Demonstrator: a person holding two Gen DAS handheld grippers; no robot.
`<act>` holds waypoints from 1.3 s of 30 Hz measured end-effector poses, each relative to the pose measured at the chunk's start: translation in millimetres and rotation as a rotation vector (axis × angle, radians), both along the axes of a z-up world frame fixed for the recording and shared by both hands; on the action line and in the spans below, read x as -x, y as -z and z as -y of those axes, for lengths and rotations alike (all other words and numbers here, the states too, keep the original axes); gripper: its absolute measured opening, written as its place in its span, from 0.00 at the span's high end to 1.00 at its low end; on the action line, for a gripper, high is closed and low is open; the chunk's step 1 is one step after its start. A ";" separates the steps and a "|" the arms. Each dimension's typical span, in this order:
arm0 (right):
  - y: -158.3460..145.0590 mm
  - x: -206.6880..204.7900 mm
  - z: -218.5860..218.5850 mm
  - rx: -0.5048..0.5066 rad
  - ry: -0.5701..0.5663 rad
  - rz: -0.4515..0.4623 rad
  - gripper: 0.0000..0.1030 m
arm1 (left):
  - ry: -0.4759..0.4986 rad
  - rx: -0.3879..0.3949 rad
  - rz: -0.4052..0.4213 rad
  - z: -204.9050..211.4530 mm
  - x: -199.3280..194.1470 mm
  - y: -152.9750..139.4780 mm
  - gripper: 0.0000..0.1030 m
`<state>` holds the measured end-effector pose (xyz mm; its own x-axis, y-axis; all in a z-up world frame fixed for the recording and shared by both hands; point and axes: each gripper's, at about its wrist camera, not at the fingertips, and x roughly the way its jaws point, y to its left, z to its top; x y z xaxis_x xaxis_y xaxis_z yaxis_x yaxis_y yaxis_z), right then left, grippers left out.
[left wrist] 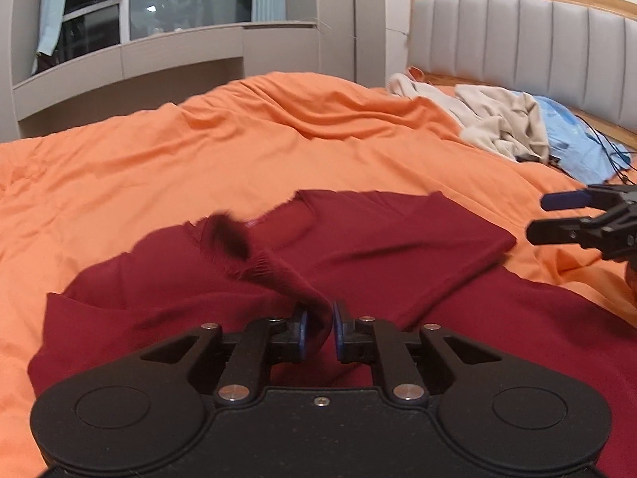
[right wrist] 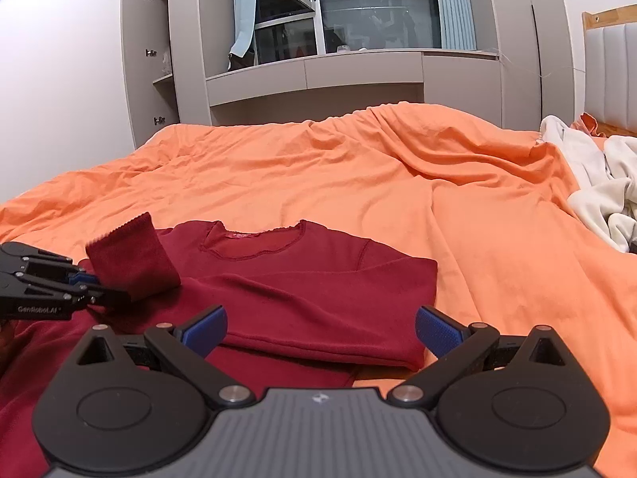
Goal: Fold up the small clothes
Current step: 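Open the left tool to release the sleeve and withdraw it, then grasp the shirt's side edge with the right tool while the left tool grasps it too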
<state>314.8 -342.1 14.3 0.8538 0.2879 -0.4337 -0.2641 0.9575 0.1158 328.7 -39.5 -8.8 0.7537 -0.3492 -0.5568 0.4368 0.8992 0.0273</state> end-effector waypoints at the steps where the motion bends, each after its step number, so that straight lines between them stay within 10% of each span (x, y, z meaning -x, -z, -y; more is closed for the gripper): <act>1: 0.4 -0.3 -0.3 0.001 0.001 -0.001 0.00 | 0.007 -0.002 -0.009 0.7 -0.1 0.4 0.85; 5: 1.5 -0.9 -0.2 0.000 0.005 -0.005 0.00 | 0.029 0.010 -0.037 1.1 3.4 0.8 0.81; 13: 6.9 -6.2 -4.4 -0.013 -0.038 -0.038 0.00 | -0.048 0.124 -0.083 -15.8 18.9 -12.9 0.20; 23: 0.0 -19.7 -27.3 -0.126 -0.163 -0.088 0.07 | -0.278 0.130 -0.078 -64.4 62.0 -38.5 0.02; 32: 14.0 -63.3 -79.3 -0.104 -0.228 -0.208 0.28 | -0.511 0.188 -0.110 -137.4 74.9 -37.5 0.01; 39: 34.6 -68.4 -100.3 -0.041 -0.244 -0.247 0.85 | -0.550 0.173 -0.165 -152.4 74.2 -24.0 0.01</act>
<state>383.2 -241.8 -20.3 0.6280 0.4920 -0.6029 -0.4441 0.8628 0.2416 254.5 113.0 15.2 0.7578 -0.0281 -0.6518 -0.1083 0.9798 -0.1682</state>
